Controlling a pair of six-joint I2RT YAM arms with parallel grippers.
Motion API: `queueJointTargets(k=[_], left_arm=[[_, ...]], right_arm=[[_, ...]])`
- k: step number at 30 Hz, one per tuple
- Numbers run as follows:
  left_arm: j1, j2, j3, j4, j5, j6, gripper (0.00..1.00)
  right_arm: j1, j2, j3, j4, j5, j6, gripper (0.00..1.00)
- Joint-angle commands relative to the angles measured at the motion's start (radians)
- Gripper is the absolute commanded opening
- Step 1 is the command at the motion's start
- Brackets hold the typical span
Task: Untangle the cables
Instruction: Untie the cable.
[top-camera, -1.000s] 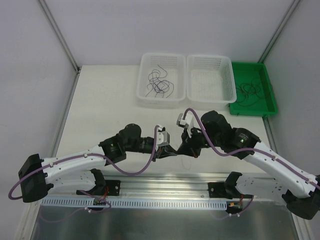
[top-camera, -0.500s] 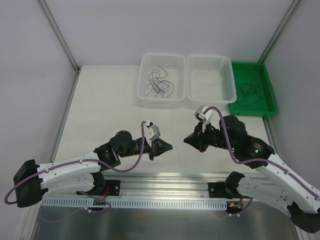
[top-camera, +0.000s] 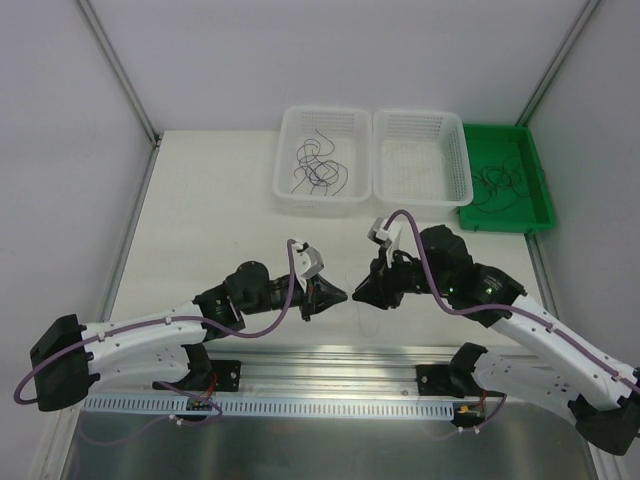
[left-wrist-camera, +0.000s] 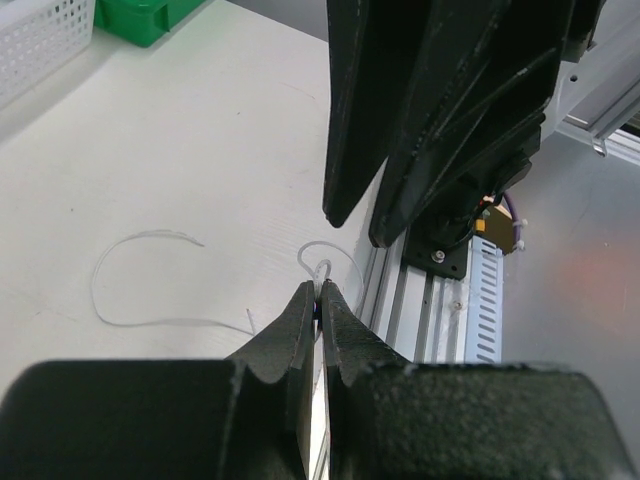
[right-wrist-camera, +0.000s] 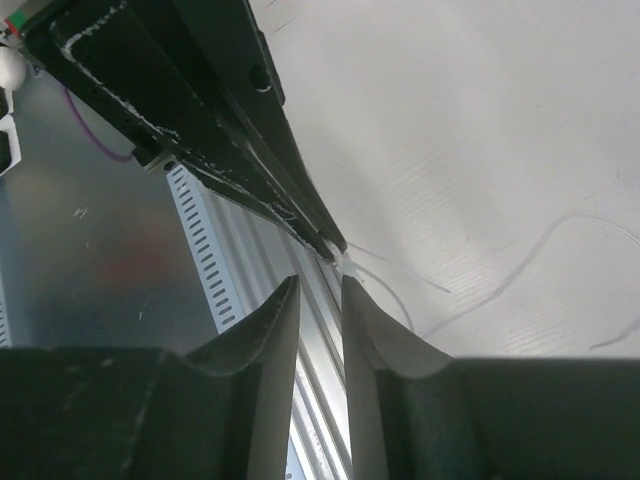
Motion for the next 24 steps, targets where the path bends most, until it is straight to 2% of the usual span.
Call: queueJointTargets(k=[1, 8, 24], left_arm=[[-0.001, 0.004, 0.039, 0.055, 0.006, -0.018, 0.0], [-0.001, 0.006, 0.05, 0.058, 0.028, -0.021, 0.0], [-0.001, 0.014, 0.056, 0.061, 0.065, -0.024, 0.0]], right_arm=[[-0.003, 0.008, 0.008, 0.044, -0.105, -0.037, 0.27], [-0.003, 0.045, 0.014, 0.03, -0.121, -0.055, 0.29], [-0.003, 0.05, 0.029, -0.004, -0.024, -0.074, 0.25]])
